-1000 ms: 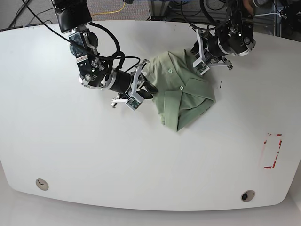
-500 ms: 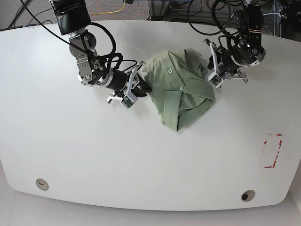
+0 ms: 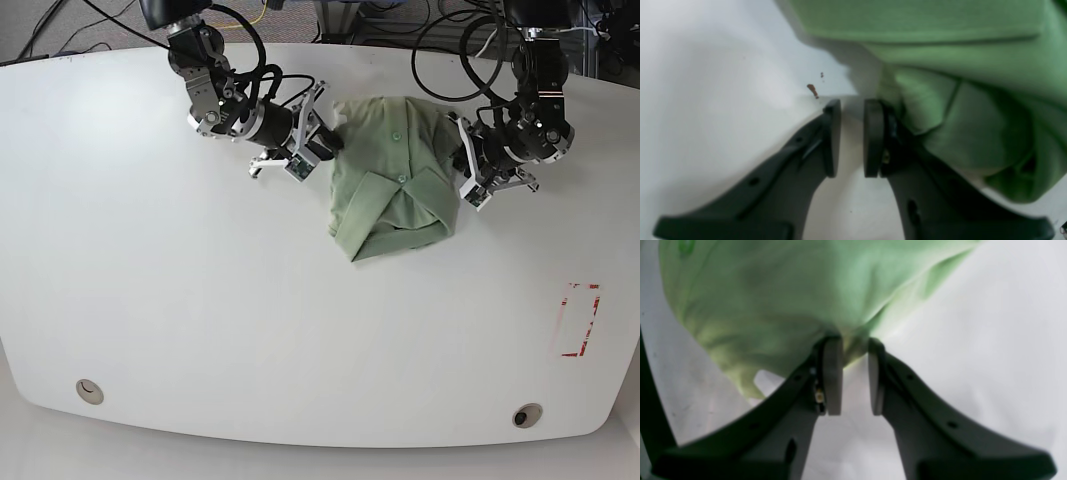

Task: Layout the t-shirt on the table in an organized manner, then fold the t-shirt properly
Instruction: 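Grasp the folded shirt with the left gripper and release the right gripper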

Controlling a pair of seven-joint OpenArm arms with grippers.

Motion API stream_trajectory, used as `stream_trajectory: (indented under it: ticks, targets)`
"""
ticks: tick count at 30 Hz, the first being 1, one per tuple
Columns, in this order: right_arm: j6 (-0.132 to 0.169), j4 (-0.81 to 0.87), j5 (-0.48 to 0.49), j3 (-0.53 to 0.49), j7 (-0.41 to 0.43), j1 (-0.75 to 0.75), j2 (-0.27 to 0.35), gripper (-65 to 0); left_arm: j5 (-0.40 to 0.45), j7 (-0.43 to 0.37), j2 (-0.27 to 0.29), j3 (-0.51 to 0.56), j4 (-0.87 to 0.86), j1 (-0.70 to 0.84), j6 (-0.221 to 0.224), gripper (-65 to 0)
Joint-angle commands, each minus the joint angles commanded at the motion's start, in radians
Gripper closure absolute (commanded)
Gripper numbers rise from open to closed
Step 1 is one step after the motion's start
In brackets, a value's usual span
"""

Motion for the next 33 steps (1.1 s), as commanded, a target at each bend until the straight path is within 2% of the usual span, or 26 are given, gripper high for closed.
stream_trajectory:
  ticks: [5, 11, 19, 23, 28, 30, 33]
  targets:
    - [0.000, 0.026, -0.025, 0.000, -0.057, -0.005, -0.049, -12.4, 0.000, 0.000, 0.012, -0.002, 0.012, 0.002, 0.000, -10.4]
    - [0.000, 0.058, -0.035, 0.005, -0.060, 0.005, -0.041, -12.4, 0.003, 0.003, -0.018, -0.035, 0.097, 0.026, 0.000, -10.4]
    - [0.000, 0.219, -0.034, 0.006, -0.178, 0.006, 0.058, -12.4, 0.002, 0.005, -0.032, -0.137, 0.253, 0.034, 0.000, -10.4]
    - [0.000, 0.299, -0.035, 0.006, -0.206, 0.006, 0.114, -12.4, 0.000, 0.005, -0.023, -0.143, 0.302, -0.017, 0.000, -10.4]
    - [0.000, 0.356, -0.035, 0.023, -0.210, 0.000, 0.167, -12.4, 0.008, 0.005, 0.092, -0.117, 0.305, -0.086, 0.000, -10.4]
    - [0.005, 0.364, -0.029, 0.069, -0.210, -0.005, 0.181, -12.4, 0.009, 0.002, 0.149, -0.089, 0.301, -0.118, 0.000, -10.4]
    - [0.009, 0.364, -0.029, 0.146, -0.206, -0.018, 0.181, -12.4, 0.025, 0.002, 0.204, -0.031, 0.295, -0.146, 0.002, -10.4]
